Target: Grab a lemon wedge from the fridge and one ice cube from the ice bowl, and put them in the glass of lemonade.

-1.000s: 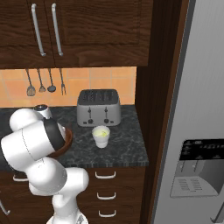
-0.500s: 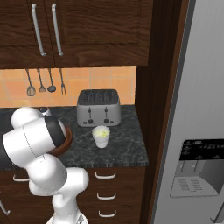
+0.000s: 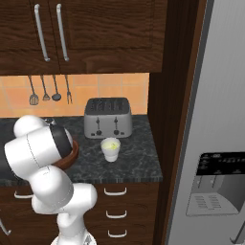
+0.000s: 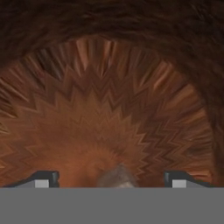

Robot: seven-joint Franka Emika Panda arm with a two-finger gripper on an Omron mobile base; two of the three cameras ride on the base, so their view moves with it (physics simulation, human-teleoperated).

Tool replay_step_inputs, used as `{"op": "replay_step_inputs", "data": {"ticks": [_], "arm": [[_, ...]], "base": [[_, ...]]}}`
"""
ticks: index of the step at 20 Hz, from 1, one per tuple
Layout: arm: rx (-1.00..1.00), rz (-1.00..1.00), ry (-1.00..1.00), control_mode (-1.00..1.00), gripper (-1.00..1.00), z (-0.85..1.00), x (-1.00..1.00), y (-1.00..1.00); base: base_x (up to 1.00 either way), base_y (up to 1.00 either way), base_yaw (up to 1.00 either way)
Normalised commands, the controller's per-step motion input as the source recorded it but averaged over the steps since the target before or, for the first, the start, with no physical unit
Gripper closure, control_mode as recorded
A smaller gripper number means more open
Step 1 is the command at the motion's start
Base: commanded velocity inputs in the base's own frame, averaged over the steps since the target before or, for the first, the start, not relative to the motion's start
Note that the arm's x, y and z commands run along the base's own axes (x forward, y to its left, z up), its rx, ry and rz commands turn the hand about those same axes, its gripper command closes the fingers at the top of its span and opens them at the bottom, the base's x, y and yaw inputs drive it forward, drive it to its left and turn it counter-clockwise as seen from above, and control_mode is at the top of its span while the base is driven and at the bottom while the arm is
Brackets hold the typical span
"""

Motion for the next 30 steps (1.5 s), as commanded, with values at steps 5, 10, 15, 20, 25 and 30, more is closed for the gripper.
{"op": "replay_step_inputs", "data": {"ticks": [5,10,15,20,25,30], "arm": [[0.00,0.00,0.00,-1.00,1.00,-0.08,0.00,0.01],[0.00,0.00,0.01,-1.00,1.00,-0.09,-0.04,0.00],[0.00,0.00,0.00,-1.00,1.00,-0.02,0.00,0.00],[0.00,0.00,-0.03,-1.00,1.00,0.33,-0.19,0.00],[0.00,0.00,-0.05,-1.00,1.00,0.56,-0.27,-0.09],[0.00,0.00,-0.08,-1.00,1.00,0.66,-0.20,-0.36]], "base": [[0.00,0.00,0.00],[0.00,0.00,0.00],[0.00,0.00,0.00],[0.00,0.00,0.00],[0.00,0.00,0.00],[0.00,0.00,0.00]]}}
